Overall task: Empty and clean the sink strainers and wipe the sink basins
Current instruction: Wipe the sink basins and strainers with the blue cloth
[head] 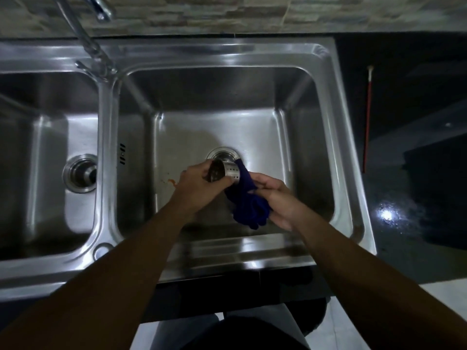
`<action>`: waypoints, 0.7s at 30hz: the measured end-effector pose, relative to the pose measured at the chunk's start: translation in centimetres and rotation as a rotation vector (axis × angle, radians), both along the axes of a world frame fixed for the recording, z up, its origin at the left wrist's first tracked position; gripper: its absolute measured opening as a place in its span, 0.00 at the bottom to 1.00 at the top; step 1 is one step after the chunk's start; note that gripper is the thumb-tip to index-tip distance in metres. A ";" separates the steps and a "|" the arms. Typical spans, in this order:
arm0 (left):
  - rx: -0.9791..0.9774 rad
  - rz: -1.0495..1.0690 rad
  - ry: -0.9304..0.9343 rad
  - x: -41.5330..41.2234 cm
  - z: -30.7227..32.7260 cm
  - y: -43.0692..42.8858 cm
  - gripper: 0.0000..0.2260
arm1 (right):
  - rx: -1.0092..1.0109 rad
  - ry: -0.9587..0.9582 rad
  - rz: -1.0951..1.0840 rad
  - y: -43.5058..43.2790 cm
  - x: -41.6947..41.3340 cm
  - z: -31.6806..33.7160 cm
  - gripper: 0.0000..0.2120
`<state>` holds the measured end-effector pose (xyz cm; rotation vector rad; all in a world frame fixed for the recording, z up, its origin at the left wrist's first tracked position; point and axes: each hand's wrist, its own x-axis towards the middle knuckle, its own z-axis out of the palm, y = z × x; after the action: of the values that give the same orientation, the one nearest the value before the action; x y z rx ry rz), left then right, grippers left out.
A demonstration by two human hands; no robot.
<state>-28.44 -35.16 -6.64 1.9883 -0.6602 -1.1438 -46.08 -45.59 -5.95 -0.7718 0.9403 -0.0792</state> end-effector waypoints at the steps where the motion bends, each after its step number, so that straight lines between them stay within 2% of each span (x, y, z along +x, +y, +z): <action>1: 0.000 -0.014 0.035 -0.2 -0.2 -0.4 0.23 | -0.017 0.002 -0.034 -0.2 0.1 -0.1 0.23; 4: -0.001 -0.035 0.089 -0.7 -0.7 -1.9 0.20 | -0.034 0.016 -0.100 -1.0 0.3 -0.4 0.24; 7: 0.024 -0.017 0.038 0.3 -1.4 -4.0 0.18 | -0.148 0.037 0.008 -1.6 -1.0 -0.5 0.24; 9: 0.051 -0.041 -0.036 1.2 -2.1 -5.8 0.18 | -0.348 0.101 0.139 -2.0 -2.8 -0.2 0.25; 12: 0.072 -0.125 -0.166 1.7 -3.7 -9.0 0.20 | -0.783 0.310 0.374 -2.3 -5.4 0.3 0.26; 14: 0.073 -0.182 -0.223 1.7 -5.0 -11.1 0.25 | -1.006 0.443 0.454 -1.6 -6.9 0.2 0.27; 17: 0.095 -0.232 -0.235 1.3 -6.4 -14.1 0.40 | -1.044 0.554 0.441 -0.3 -7.3 -0.4 0.28; 21: 0.041 -0.306 -0.303 0.4 -8.0 -17.4 0.43 | -1.054 0.512 0.398 0.3 -6.7 -0.7 0.28</action>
<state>-28.06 -52.56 -14.67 2.1697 -1.1372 -1.0403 -52.79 -45.26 -6.65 -2.0119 1.1954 -0.0215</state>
